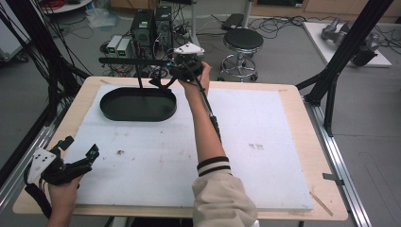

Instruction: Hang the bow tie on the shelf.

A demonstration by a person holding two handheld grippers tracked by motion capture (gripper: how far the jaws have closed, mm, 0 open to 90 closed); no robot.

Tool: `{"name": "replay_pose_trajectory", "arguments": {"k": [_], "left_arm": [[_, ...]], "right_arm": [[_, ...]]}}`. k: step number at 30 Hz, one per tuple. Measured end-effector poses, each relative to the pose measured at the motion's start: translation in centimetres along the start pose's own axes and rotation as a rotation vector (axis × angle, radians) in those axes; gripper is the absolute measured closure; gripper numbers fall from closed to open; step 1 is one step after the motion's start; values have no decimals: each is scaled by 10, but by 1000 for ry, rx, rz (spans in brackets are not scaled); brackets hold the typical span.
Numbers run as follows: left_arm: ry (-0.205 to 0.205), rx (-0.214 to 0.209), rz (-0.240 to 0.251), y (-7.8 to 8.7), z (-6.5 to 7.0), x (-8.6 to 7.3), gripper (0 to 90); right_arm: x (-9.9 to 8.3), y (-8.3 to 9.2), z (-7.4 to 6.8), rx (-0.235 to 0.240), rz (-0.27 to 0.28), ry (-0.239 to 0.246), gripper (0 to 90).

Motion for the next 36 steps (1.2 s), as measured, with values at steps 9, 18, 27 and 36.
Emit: {"name": "replay_pose_trajectory", "arguments": {"k": [9,18,27,36], "left_arm": [[0,-1,6,1,0,3,61],[-15,-13,7,3,6,7,61],[-33,-24,4,2,12,10,61],[-43,-30,11,1,19,10,61]], "right_arm": [[3,103,31,-61,153,-53,208],[-22,214,50,-156,216,-52,122],[-79,292,55,-225,197,-47,115],[-151,335,63,-278,172,-156,114]]}}
Point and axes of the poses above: each handheld gripper's, and its own axes: y roughly backward along the jaws, x roughly out of its top, z roughly to its right, the point moved 4 cm from there along -y, roughly forward along the jaws, and after that the axes turned 2 degrees about y, right-handed, at the moved point
